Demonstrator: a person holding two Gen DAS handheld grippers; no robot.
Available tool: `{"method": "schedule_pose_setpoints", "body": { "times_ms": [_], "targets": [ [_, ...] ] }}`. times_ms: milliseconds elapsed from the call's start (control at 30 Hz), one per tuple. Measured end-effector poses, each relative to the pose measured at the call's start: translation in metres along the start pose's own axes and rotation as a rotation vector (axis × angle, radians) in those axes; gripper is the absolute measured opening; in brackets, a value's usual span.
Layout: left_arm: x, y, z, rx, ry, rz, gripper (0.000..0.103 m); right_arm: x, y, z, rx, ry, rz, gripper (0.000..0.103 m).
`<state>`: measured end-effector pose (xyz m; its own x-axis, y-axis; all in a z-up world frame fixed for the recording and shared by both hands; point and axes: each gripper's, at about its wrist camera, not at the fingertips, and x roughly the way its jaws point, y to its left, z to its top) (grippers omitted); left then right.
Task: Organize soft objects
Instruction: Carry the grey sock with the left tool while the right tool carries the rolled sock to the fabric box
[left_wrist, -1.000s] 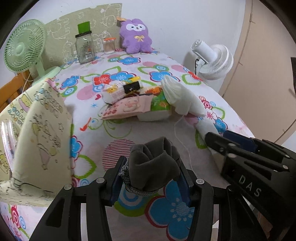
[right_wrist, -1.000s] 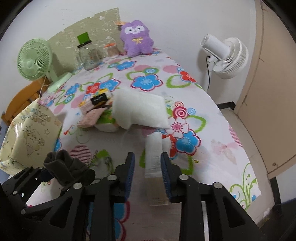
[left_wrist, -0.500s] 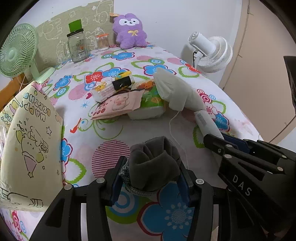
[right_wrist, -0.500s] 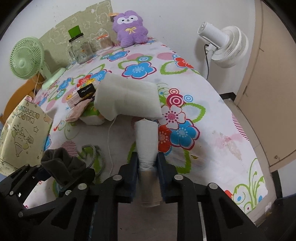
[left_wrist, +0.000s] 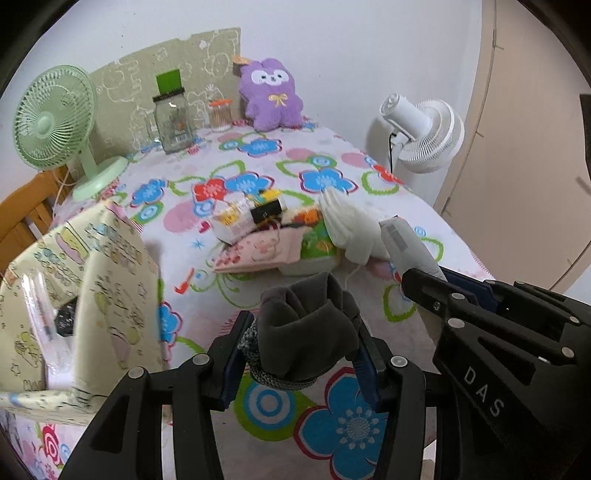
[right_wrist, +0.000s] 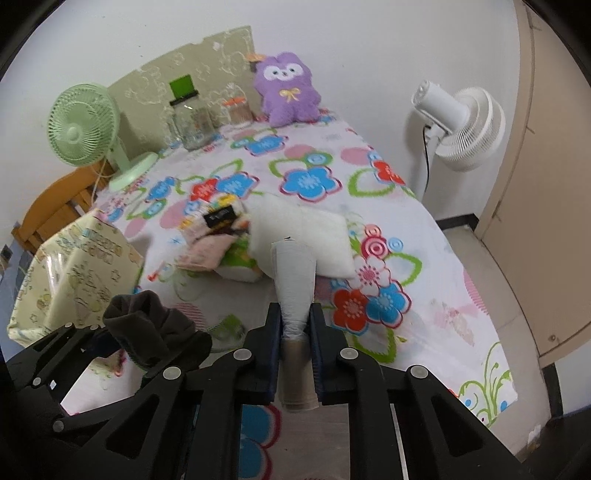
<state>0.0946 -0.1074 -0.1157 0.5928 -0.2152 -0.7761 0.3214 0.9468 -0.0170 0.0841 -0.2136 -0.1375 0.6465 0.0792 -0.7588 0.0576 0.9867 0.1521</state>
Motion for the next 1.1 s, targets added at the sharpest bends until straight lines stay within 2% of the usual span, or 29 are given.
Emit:
{"method": "schedule_pose_setpoints", "body": {
  "times_ms": [667,1100],
  "targets": [
    [-0.06,0.037,0.021,-0.047,-0.148,0.052,0.052,-0.055,0.058,0.03,-0.091,-0.138,0.05,0.017],
    [-0.085,0.066,0.028,-0.088,-0.21,0.1,0.052,-0.071,0.094,0.046,-0.154,-0.19,0.097,0.017]
  ]
}}
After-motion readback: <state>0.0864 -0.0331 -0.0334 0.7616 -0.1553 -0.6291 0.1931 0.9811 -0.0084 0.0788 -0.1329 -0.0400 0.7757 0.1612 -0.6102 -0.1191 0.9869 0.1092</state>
